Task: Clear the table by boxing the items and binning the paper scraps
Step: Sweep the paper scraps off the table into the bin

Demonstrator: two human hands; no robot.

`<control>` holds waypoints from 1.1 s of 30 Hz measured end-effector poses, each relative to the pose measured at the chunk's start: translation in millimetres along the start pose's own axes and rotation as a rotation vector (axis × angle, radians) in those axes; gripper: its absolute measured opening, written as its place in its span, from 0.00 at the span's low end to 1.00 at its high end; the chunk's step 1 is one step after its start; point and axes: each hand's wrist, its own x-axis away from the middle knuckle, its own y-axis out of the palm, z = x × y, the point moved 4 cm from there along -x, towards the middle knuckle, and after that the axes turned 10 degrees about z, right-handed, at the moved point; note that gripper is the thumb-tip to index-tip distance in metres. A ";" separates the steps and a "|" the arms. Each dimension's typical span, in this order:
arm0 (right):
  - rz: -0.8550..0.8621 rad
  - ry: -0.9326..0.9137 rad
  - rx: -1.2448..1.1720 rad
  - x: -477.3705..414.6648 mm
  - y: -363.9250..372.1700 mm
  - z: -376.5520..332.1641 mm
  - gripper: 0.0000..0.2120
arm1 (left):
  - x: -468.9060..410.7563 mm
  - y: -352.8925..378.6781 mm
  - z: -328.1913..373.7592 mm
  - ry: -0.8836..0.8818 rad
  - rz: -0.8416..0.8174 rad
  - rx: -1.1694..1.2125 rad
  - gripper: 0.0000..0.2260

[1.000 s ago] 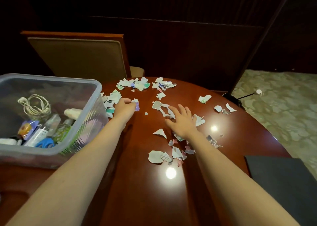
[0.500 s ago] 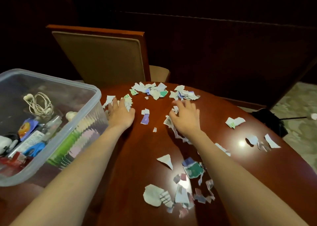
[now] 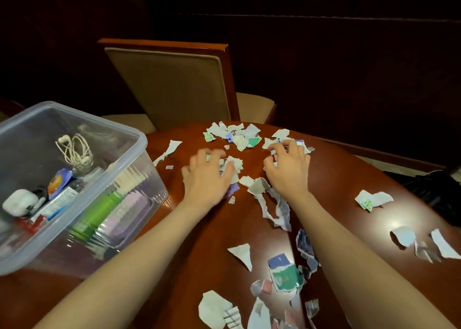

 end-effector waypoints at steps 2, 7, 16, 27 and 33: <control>0.019 0.002 -0.008 1.1 0.8 2.0 0.16 | -20.2 -6.5 -9.1 -0.129 0.111 -0.027 0.19; 0.039 0.060 -0.028 0.9 3.1 12.1 0.18 | -40.4 -0.6 -55.7 -0.615 -0.015 -0.091 0.26; 0.009 0.034 -0.080 0.9 1.7 12.2 0.18 | -22.5 37.3 -40.6 -0.445 -0.124 -0.165 0.30; 0.224 0.330 -0.204 -1.1 -4.8 34.6 0.15 | -34.0 10.9 -0.1 -0.052 0.267 -0.010 0.16; 0.282 0.380 -0.255 -11.6 -3.5 45.5 0.15 | -80.0 40.6 -48.8 -0.400 -0.113 0.063 0.25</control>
